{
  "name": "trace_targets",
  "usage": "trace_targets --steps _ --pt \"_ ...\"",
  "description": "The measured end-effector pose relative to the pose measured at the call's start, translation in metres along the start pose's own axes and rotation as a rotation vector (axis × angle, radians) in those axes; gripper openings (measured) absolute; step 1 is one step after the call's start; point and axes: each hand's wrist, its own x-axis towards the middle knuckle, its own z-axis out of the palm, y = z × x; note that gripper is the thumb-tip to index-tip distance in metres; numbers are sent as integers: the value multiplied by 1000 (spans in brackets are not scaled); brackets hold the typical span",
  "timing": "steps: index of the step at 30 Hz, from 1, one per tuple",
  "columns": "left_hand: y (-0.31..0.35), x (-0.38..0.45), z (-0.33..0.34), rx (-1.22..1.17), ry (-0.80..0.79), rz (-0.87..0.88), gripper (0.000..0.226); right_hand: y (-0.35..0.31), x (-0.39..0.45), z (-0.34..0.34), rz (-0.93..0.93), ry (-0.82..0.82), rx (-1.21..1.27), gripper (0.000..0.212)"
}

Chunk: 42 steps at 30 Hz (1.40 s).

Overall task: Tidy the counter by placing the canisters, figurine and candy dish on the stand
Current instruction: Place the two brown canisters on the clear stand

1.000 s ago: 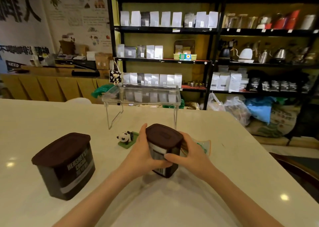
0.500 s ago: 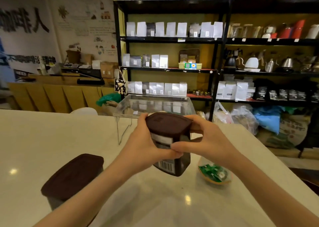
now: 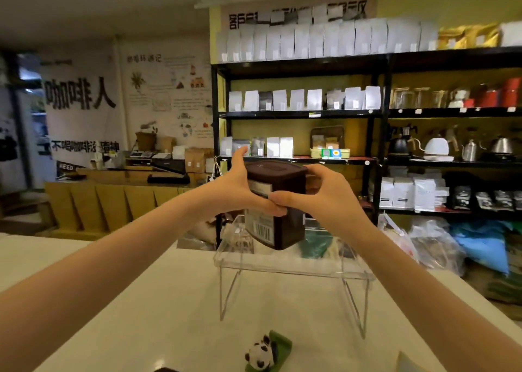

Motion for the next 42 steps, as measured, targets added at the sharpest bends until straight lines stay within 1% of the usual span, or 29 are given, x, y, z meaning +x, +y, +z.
trace_targets --steps 2,5,8,10,12,15,16,19,22,26,34,38,42 --pt "-6 15 -10 -25 -15 9 122 5 16 9 4 19 -13 59" --pt "-20 38 -20 -116 -46 -28 121 12 35 22 5 31 -58 56" --pt "-40 62 -26 -230 -78 -43 126 23 49 32 19 -9 -54 51" --pt "-54 76 -29 -309 -104 -54 123 35 56 40 40 -22 -66 45" --pt "-69 89 -31 -349 -155 -55 116 50 60 50 72 -7 -72 40" --pt "-87 100 -30 -311 -211 -10 83 68 64 67 111 21 -69 41" --pt "-93 103 -30 -317 -214 5 77 73 65 71 127 31 -49 40" --pt "-109 114 -33 -356 -206 11 67 87 70 84 149 48 -20 36" --pt "-125 125 -37 -404 -219 -22 63 99 73 95 155 65 -33 34" --pt "-142 129 -35 -457 -188 -36 69 111 77 105 163 63 -69 37" --pt "-155 128 -35 -444 -152 -49 60 122 75 113 175 44 -50 46" --pt "-155 129 -33 -428 -67 -43 56 127 73 116 173 54 -47 46" --pt "-160 131 -28 -443 -10 -47 57 134 71 119 168 34 -86 45"
